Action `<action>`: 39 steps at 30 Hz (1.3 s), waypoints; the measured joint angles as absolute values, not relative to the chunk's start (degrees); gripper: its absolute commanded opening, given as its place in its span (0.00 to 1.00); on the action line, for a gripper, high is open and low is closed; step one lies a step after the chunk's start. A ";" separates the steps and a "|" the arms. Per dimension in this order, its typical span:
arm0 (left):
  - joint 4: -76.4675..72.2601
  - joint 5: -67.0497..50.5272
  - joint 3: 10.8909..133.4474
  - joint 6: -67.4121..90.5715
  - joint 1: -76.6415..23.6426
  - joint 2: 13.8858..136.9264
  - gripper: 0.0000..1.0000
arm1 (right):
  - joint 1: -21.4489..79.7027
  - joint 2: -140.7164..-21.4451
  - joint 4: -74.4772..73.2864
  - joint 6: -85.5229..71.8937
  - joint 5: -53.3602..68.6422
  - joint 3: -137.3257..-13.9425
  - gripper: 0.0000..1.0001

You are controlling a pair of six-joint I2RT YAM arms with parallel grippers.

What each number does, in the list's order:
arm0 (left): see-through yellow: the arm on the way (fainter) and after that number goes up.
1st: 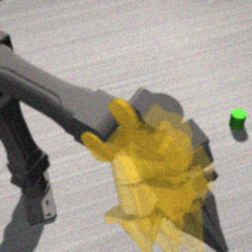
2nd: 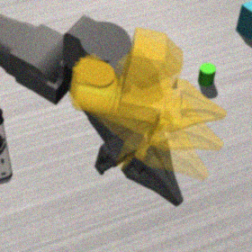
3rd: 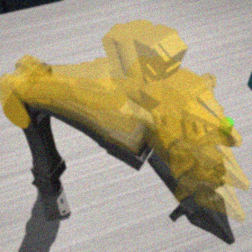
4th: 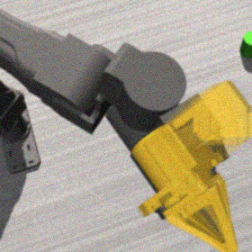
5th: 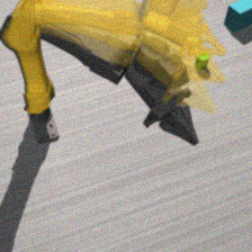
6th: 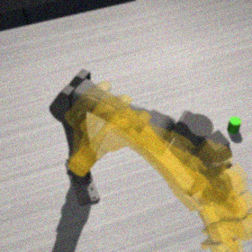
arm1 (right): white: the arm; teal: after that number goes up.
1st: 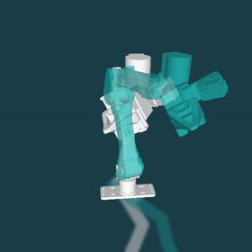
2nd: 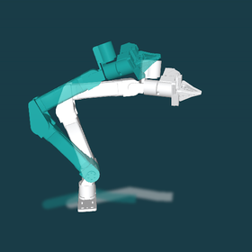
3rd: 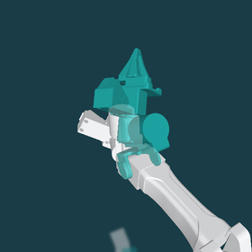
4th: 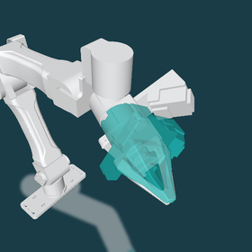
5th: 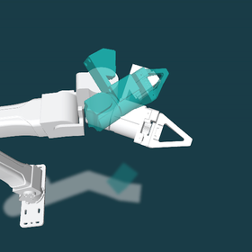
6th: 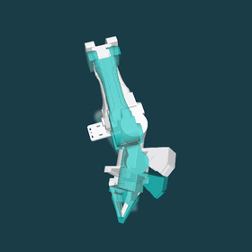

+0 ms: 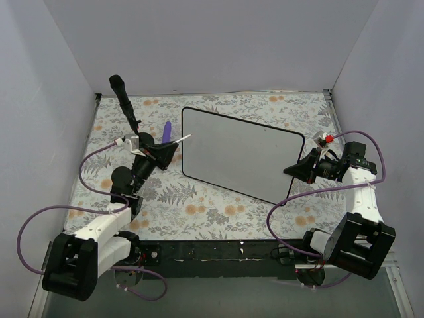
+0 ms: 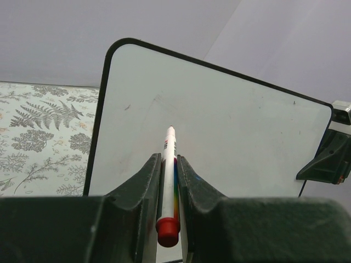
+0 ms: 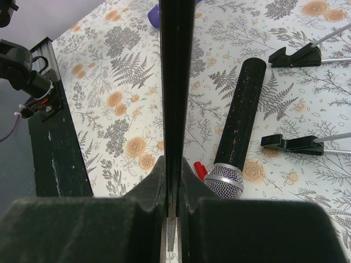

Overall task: Write a sentence on the whiteboard
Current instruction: Write with the whiteboard marker without the cap on the whiteboard.

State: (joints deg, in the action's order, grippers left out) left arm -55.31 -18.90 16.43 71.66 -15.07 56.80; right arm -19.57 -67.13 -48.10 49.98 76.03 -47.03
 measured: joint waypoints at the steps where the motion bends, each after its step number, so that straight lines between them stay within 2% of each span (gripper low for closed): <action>1: -55.61 -19.44 16.43 71.68 -14.61 57.25 0.00 | -19.55 -67.13 -48.10 49.98 76.01 -47.03 0.01; 18: -61.82 -26.02 15.33 71.88 -10.85 62.26 0.00 | -19.38 -67.26 -48.10 50.00 75.72 -47.03 0.01; 39: -66.96 -27.79 13.72 72.01 -10.52 63.26 0.00 | -18.98 -67.61 -48.10 50.04 75.40 -47.03 0.01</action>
State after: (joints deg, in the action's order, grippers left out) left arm -66.96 -27.79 13.72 72.01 -10.52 63.26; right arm -18.98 -67.61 -48.10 50.04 75.40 -47.03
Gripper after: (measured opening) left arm 0.141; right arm 0.091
